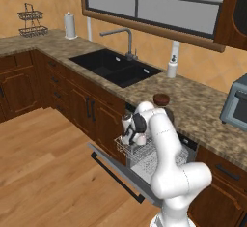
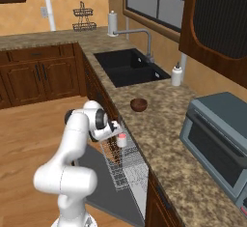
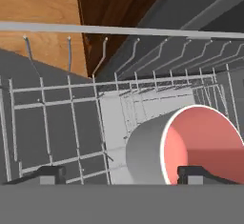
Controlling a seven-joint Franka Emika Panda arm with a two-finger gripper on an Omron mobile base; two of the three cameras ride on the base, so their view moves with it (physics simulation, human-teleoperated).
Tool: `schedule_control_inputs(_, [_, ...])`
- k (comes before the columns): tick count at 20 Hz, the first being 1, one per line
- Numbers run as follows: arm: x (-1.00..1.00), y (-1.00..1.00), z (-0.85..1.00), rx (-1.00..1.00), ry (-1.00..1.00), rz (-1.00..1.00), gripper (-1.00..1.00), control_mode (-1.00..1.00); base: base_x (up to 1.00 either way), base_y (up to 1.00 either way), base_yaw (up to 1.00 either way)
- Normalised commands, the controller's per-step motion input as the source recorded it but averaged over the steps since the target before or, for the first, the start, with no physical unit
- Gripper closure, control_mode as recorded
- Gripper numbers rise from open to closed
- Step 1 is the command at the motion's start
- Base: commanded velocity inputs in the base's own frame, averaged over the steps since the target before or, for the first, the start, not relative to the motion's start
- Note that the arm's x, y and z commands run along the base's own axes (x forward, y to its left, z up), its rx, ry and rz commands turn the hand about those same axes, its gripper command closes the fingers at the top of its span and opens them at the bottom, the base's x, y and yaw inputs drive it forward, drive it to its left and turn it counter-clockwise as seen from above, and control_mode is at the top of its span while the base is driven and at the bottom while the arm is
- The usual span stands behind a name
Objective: Pick up the cup and bowl from the counter, place them in the dishwasher, and close the dishwasher door.
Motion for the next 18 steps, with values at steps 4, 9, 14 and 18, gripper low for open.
schedule_control_inputs(4, [-0.86,0.46,0.52,0.00,-0.20,0.09,-1.00,-1.00,0.00,0.00,0.00])
schedule_control_inputs(9, [-0.90,0.09,1.00,0.00,-0.30,0.04,-1.00,-1.00,0.00,0.00,0.00])
schedule_control_inputs(14, [-0.70,0.00,1.00,0.02,-0.28,0.02,-1.00,-1.00,0.00,0.00,0.00])
schedule_control_inputs(18, [-0.68,0.01,1.00,0.00,-0.22,0.02,-1.00,-1.00,0.00,0.00,0.00])
